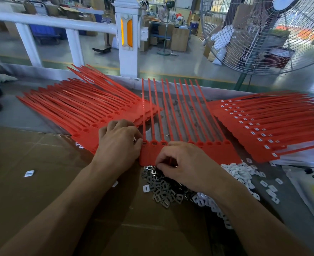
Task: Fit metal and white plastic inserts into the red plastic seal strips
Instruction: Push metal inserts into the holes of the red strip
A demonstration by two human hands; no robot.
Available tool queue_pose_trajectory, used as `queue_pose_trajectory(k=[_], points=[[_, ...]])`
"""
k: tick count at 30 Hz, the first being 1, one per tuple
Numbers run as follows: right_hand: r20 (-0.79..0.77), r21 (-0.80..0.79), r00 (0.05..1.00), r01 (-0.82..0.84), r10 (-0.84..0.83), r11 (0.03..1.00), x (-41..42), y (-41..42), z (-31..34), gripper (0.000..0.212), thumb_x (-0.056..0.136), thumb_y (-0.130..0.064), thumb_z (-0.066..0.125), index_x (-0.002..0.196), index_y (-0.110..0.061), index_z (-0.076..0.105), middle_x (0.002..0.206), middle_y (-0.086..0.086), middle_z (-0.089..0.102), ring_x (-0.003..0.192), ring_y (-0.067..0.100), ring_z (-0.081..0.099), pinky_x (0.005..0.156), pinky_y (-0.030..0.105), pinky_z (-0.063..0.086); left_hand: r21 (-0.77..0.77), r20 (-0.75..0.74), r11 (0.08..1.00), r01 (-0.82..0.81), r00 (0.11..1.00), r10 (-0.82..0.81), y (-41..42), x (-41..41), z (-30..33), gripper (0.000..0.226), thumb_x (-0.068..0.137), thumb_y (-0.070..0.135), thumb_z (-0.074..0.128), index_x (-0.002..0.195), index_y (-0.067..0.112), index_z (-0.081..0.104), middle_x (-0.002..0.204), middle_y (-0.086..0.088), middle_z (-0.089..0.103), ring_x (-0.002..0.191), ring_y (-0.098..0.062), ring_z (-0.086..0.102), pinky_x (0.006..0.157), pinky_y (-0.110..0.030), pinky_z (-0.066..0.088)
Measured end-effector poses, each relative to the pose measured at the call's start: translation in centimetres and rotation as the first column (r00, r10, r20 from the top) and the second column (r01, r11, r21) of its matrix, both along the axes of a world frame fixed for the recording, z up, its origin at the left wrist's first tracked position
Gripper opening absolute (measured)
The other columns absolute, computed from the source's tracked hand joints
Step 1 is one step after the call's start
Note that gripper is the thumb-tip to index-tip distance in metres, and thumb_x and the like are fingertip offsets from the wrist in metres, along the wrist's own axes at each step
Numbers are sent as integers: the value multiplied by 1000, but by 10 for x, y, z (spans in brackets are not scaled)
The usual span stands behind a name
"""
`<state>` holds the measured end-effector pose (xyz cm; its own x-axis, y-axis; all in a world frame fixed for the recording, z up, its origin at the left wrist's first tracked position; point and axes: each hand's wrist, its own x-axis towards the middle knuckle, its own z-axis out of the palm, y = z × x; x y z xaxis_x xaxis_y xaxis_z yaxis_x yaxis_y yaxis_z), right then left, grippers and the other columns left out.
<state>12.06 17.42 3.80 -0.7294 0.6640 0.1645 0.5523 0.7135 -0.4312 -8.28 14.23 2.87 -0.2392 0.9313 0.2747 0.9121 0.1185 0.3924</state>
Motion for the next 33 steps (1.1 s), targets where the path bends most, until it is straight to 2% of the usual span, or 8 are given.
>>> queue_pose_trajectory(k=[4,11,14,18,20,23,26,33], points=[[-4,23,1000,8,-8,1000,-2,-1,0,3,96,-28,69,93,-29,71,92,-18,62,90,1,58,82,23,49,3,6,1000,2,1000,-2,-1,-1,-1,21,98,40,57,111,33,72,138,13,50,135,-15,29,111,-41,18],[-113,-101,988,90,-102,991,2,-1,1,8,100,-26,65,94,-29,69,85,-18,67,83,-4,63,70,12,48,2,4,1000,-1,1000,1,0,0,-1,21,98,40,57,111,34,72,138,12,50,135,-15,29,112,-41,18],[-215,-158,955,171,-203,972,6,3,-1,11,99,-23,68,89,-29,69,77,-16,68,73,-5,64,63,9,48,10,9,1000,5,1000,-5,-1,0,-1,21,98,39,57,111,34,72,137,13,50,135,-14,29,111,-40,18],[-318,-205,868,330,-381,922,19,22,-2,15,94,-15,70,84,-26,72,78,-21,70,70,-4,64,60,7,44,17,14,1000,10,1000,-11,-1,-1,-2,21,97,39,58,111,33,73,137,13,51,134,-14,30,111,-40,18],[-313,-200,841,396,-441,896,25,30,-3,14,93,-15,70,84,-26,73,73,-17,69,72,-8,63,61,5,42,16,11,1000,11,1000,-11,0,-2,-2,21,97,39,58,110,33,73,136,13,51,134,-14,29,111,-40,17],[-260,-185,836,448,-484,874,30,39,-4,11,96,-21,70,88,-27,74,83,-19,69,79,-15,60,62,3,40,27,14,1000,9,1000,-9,1,-1,-3,19,97,39,59,108,34,73,135,13,52,134,-14,30,110,-39,17],[-192,-192,844,467,-500,863,29,44,-3,11,99,-25,67,92,-29,75,90,-21,68,84,-10,60,64,6,35,41,19,999,4,1000,-5,2,-1,-4,18,96,38,60,106,35,74,134,14,52,133,-13,31,110,-39,17],[-123,-200,865,459,-487,865,24,46,-6,10,99,-26,68,92,-29,74,97,-16,67,89,-3,58,69,16,39,30,3,999,11,1000,-11,2,-3,-4,18,96,39,60,107,36,73,134,14,52,134,-15,31,111,-42,18]])
